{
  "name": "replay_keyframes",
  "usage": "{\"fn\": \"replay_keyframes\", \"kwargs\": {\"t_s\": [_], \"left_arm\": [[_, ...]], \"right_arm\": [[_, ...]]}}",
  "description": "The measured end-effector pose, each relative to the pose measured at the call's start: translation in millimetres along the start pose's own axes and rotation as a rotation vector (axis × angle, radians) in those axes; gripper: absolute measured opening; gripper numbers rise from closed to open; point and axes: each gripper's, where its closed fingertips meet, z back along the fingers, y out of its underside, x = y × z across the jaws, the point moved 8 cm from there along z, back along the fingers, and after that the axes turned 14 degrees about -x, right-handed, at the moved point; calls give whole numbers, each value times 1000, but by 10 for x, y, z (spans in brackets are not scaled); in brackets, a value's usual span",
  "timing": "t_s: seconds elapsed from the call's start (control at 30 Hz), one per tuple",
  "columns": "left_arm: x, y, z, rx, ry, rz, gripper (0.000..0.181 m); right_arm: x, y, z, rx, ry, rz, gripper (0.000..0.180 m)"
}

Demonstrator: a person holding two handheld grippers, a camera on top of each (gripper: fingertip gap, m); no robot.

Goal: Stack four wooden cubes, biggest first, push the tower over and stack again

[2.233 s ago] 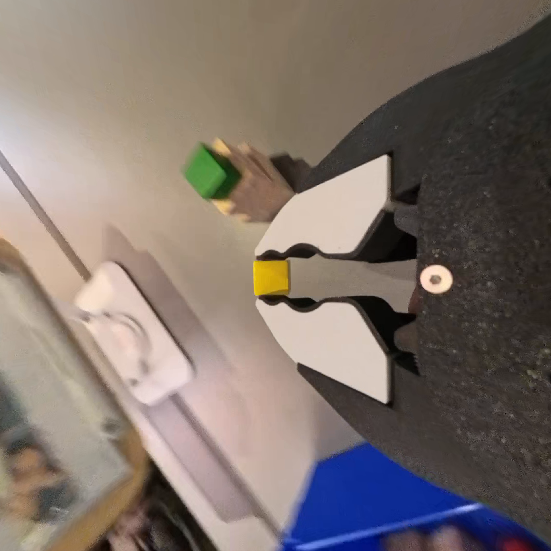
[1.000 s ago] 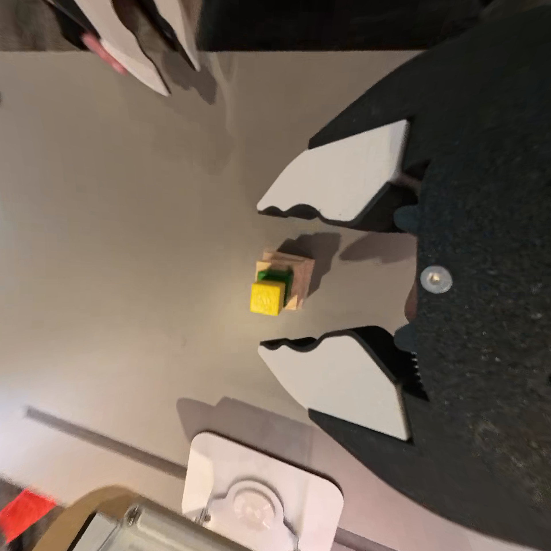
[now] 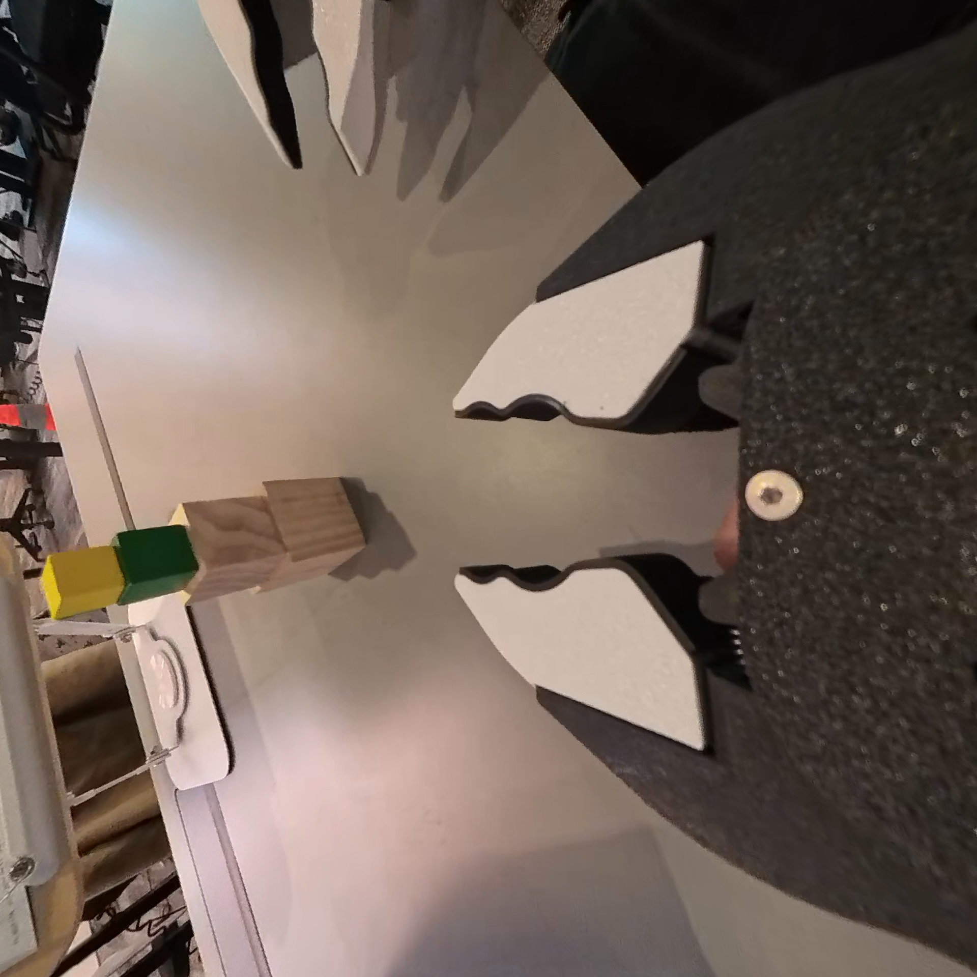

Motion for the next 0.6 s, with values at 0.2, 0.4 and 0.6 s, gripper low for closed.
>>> {"fn": "replay_keyframes", "kwargs": {"t_s": [0.2,0.4,0.6], "left_arm": [[-80,-68,-132,-18,119,-109,1],[-305,-111,-569,32,523,-265,0],[-165,-120,-955,58,531,-497,0]], "right_arm": [[-8,56,38,13,18,54,31],[-120,55,106,-1,45,50,30],[-263,62,185,-20,73,34,29]]}}
